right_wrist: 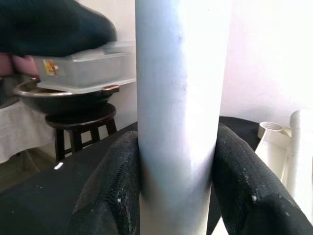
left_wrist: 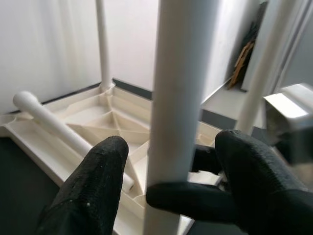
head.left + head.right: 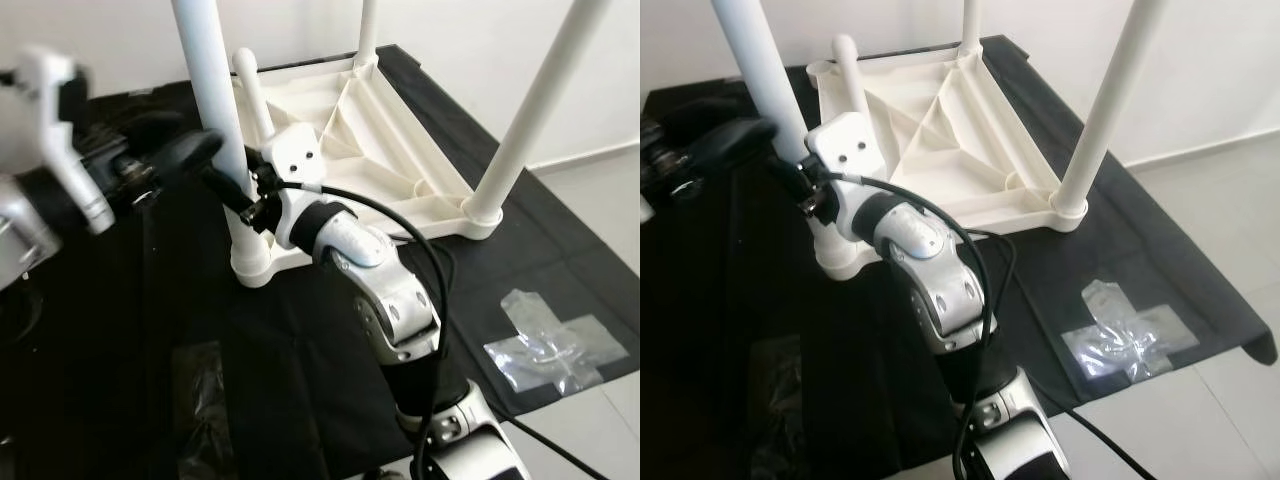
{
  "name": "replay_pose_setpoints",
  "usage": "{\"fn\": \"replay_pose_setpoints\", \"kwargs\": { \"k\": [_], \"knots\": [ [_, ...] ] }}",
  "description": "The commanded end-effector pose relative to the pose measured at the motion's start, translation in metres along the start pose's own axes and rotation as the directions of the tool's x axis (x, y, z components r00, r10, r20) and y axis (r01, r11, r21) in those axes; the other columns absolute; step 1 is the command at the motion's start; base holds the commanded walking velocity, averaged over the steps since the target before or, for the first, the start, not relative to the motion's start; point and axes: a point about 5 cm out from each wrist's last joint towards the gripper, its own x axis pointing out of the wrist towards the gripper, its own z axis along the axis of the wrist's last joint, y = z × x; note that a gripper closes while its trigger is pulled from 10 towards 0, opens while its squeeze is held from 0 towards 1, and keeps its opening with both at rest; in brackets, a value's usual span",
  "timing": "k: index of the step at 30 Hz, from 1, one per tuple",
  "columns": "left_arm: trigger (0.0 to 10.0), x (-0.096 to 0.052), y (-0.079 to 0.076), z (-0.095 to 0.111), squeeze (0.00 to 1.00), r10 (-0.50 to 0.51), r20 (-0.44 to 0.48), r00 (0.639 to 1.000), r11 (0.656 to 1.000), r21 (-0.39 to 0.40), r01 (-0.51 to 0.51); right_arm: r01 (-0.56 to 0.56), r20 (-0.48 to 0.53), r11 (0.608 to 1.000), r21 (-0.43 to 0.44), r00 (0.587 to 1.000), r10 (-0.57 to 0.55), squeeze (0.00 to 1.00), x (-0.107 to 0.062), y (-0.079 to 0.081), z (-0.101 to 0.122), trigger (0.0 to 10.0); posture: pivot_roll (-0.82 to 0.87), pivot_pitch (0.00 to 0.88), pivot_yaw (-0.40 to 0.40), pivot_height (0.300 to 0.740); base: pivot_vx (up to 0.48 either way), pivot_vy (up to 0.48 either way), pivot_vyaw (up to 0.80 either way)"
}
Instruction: Building children table
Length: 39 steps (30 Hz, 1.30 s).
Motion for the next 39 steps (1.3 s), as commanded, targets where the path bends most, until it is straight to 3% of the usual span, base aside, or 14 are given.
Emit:
{"fn": "replay_pose_setpoints", "kwargs": {
  "k": [1, 2, 3, 4, 5, 10, 11, 20, 22, 26, 31, 32, 38, 39],
  "knots": [
    [10.0, -0.014, -0.004, 0.002, 0.00, -0.013, -0.002, 1.000, 1.000, 0.001, 0.013, 0.036, -0.164, 0.997, 0.075, 0.986, -0.024, 0.00, -0.007, -0.001, -0.040, 1.5, 0.06, 0.185, 0.008, 0.740, 0.000, 0.000, 0.00],
    [10.0, -0.014, -0.004, 0.002, 0.00, -0.013, -0.002, 1.000, 1.000, 0.001, 0.013, 0.036, -0.164, 0.997, 0.075, 0.986, -0.024, 0.00, -0.007, -0.001, -0.040, 1.5, 0.06, 0.185, 0.008, 0.740, 0.000, 0.000, 0.00],
    [10.0, -0.025, -0.004, 0.000, 0.00, 0.001, 0.007, 1.000, 1.000, -0.024, -0.001, 0.044, -0.165, 0.997, 0.071, 0.986, -0.032, 0.00, -0.006, -0.005, -0.039, 5.3, 0.06, 0.185, 0.008, 0.740, 0.000, 0.000, 0.00],
    [10.0, -0.025, -0.004, 0.000, 0.00, 0.001, 0.007, 1.000, 1.000, -0.024, -0.001, 0.044, -0.165, 0.997, 0.071, 0.986, -0.032, 0.00, -0.006, -0.005, -0.039, 5.3, 0.06, 0.185, 0.008, 0.740, 0.000, 0.000, 0.00],
    [10.0, -0.034, -0.002, -0.006, 0.00, 0.046, -0.004, 0.999, 0.998, -0.041, -0.046, 0.051, -0.164, 0.996, 0.066, 0.986, -0.040, 0.00, -0.006, -0.009, -0.038, 10.0, 0.06, 0.187, 0.005, 0.740, 0.000, 0.000, 0.00],
    [10.0, -0.047, 0.002, -0.027, 0.00, 0.147, -0.057, 0.988, 0.986, -0.066, -0.150, 0.025, -0.147, 0.997, 0.068, 0.989, -0.014, 0.00, -0.005, -0.014, -0.034, 10.0, 0.06, 0.188, 0.004, 0.740, 0.000, 0.000, 0.00],
    [10.0, -0.052, 0.003, -0.045, 0.00, 0.212, -0.104, 0.972, 0.972, -0.081, -0.221, -0.023, -0.128, 0.997, 0.079, 0.991, 0.033, 1.00, -0.005, -0.016, -0.031, 10.0, 0.06, 0.194, 0.003, 0.740, 0.000, 0.000, 0.00],
    [10.0, -0.060, -0.007, -0.095, 0.00, 0.386, -0.190, 0.903, 0.904, -0.117, -0.411, -0.236, -0.042, 0.965, 0.113, 0.969, 0.242, 1.00, -0.010, -0.032, -0.015, 10.0, 0.05, 0.212, -0.007, 0.740, 0.000, 0.000, 0.00],
    [10.0, -0.059, -0.020, -0.110, 0.00, 0.460, -0.191, 0.867, 0.864, -0.128, -0.486, -0.425, -0.018, 0.902, 0.071, 0.904, 0.427, 0.00, -0.017, -0.045, -0.004, 10.0, 0.06, 0.233, -0.014, 0.740, 0.000, 0.000, 0.00],
    [10.0, -0.059, -0.041, -0.128, 0.00, 0.532, -0.212, 0.820, 0.816, -0.131, -0.563, -0.588, -0.065, 0.808, 0.030, 0.806, 0.588, 0.00, -0.022, -0.061, -0.001, 10.0, 0.05, 0.245, -0.018, 0.740, 0.000, 0.000, 0.00],
    [10.0, -0.061, -0.063, -0.149, 0.00, 0.617, -0.243, 0.748, 0.751, -0.101, -0.652, -0.581, -0.021, 0.812, 0.064, 0.812, 0.583, 0.00, -0.005, -0.068, 0.003, 10.0, 0.06, 0.261, -0.013, 0.740, 0.000, 0.000, 0.00],
    [10.0, -0.061, -0.073, -0.154, 0.00, 0.645, -0.241, 0.725, 0.722, -0.121, -0.682, -0.638, -0.019, 0.767, 0.071, 0.768, 0.640, 0.00, -0.004, -0.065, 0.002, 10.0, 0.07, 0.272, -0.015, 0.740, 0.000, 0.000, 0.00],
    [10.0, -0.061, -0.086, -0.154, 0.00, 0.672, -0.229, 0.704, 0.713, -0.057, -0.699, -0.678, -0.018, 0.731, 0.073, 0.732, 0.681, 0.00, 0.002, -0.063, 0.005, 10.0, 0.09, 0.298, -0.014, 0.740, 0.000, 0.000, 0.00],
    [10.0, -0.065, -0.091, -0.151, 0.00, 0.718, -0.207, 0.664, 0.675, -0.025, -0.738, -0.716, -0.022, 0.694, 0.075, 0.695, 0.719, 0.00, 0.004, -0.064, 0.004, 10.0, 0.11, 0.322, -0.018, 0.740, 0.000, 0.000, 0.00]
  ]
}}
